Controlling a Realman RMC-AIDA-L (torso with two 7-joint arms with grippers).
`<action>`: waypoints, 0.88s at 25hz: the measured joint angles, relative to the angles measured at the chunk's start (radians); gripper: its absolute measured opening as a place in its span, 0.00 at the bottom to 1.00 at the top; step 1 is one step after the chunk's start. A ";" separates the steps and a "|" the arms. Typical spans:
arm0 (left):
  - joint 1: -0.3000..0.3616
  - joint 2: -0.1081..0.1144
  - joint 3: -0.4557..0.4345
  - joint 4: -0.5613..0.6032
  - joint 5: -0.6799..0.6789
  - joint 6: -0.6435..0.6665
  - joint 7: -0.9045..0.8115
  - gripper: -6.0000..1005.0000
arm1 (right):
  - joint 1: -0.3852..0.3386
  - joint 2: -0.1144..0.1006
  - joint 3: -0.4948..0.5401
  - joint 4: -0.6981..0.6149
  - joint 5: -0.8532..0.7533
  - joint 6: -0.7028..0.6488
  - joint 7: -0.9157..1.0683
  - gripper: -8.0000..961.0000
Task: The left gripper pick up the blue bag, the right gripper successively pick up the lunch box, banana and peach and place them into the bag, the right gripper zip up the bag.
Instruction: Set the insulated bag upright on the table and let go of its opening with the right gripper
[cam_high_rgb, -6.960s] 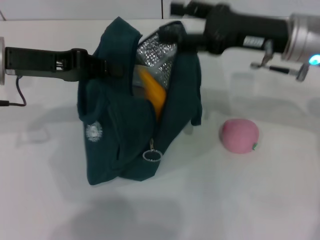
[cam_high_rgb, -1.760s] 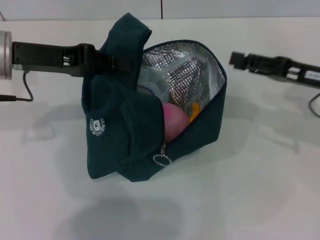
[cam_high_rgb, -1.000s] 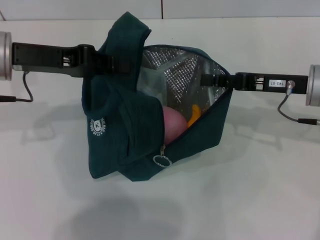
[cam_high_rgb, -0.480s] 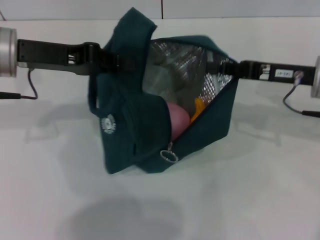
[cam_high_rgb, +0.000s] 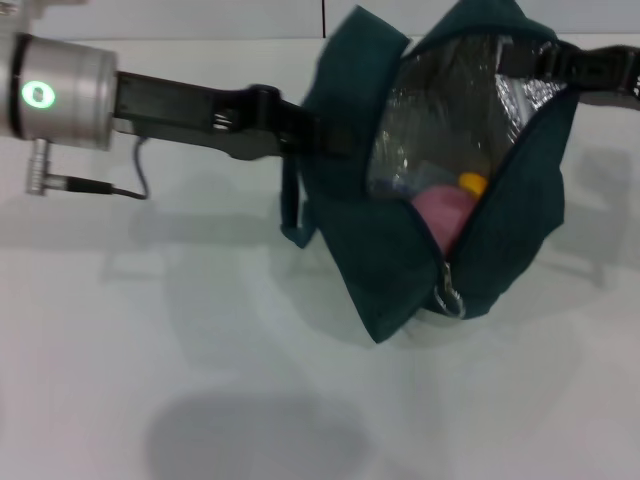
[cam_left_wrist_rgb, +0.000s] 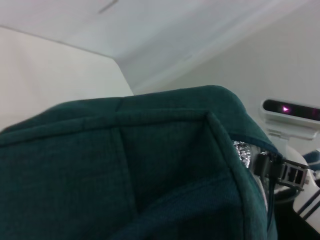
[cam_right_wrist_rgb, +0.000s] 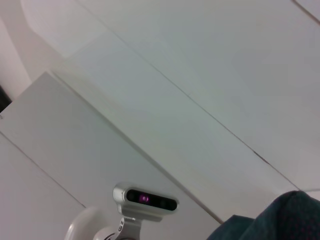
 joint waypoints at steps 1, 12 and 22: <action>-0.009 -0.004 0.000 -0.012 0.003 -0.002 0.003 0.04 | -0.003 -0.001 -0.001 0.001 -0.002 -0.002 0.003 0.08; -0.037 -0.036 0.074 -0.071 0.020 -0.107 0.019 0.04 | -0.032 0.003 -0.006 0.026 -0.030 0.003 0.008 0.07; -0.008 -0.032 0.073 -0.073 0.024 -0.136 0.018 0.04 | -0.037 -0.005 0.004 0.096 -0.028 0.014 -0.001 0.12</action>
